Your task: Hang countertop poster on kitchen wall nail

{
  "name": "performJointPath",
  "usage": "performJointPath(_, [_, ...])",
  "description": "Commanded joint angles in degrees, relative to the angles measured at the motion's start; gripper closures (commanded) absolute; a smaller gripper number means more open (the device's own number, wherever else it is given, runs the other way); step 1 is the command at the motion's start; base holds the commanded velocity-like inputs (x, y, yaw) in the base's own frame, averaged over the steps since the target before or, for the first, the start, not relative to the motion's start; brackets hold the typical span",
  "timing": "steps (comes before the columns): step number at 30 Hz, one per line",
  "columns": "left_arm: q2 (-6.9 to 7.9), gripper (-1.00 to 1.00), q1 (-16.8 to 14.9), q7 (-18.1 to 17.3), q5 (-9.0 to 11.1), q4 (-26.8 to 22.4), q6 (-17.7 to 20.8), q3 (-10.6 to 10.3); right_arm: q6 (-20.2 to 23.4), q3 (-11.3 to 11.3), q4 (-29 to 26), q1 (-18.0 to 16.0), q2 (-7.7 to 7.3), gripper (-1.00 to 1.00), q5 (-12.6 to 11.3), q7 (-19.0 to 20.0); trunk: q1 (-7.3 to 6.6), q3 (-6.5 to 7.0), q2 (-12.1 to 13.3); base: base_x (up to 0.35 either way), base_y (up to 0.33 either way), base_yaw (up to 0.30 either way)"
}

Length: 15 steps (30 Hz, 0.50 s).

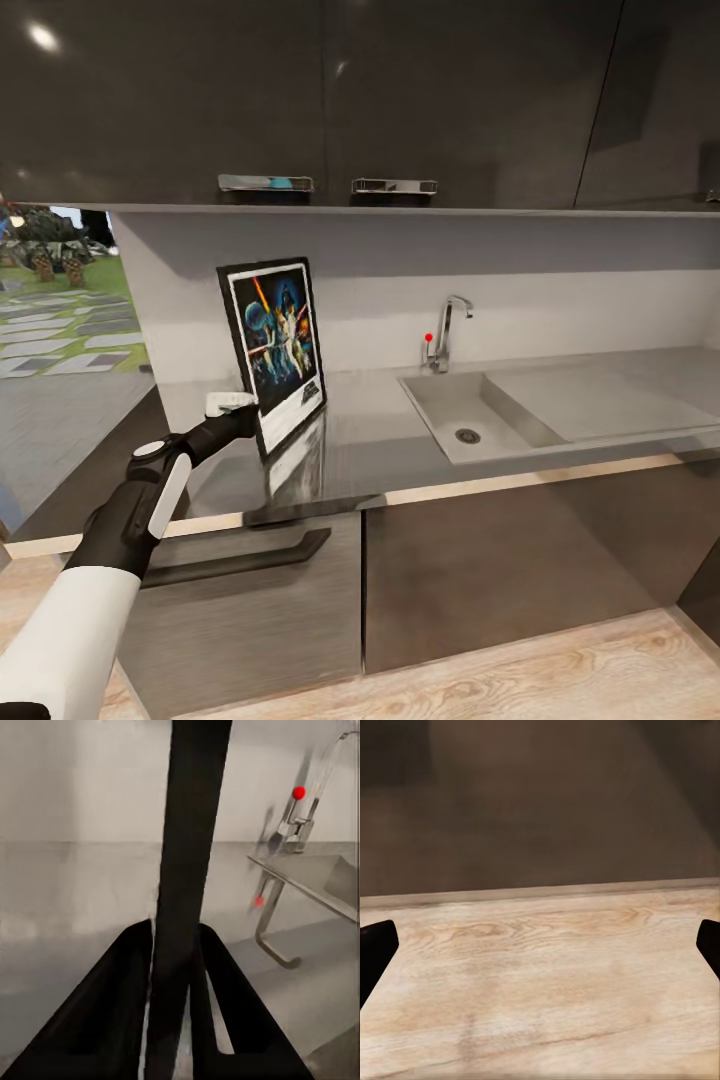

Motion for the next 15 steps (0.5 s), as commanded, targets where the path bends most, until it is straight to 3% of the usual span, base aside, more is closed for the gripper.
performJointPath(1, [-0.01,1.00,-0.04,-0.17,0.19,-0.06,0.39,0.14,-0.08,0.02,-0.02,0.01,-0.01,-1.00,-0.13,-0.02,0.00,-0.05,-0.03,0.000,0.000,0.000])
performJointPath(15, [-0.01,1.00,-0.04,-0.19,0.24,-0.70,0.38,0.12,-0.09,0.02,0.01,0.01,-0.01,-1.00,-0.12,-0.02,0.00,-0.05,-0.03,0.000,0.000,0.000])
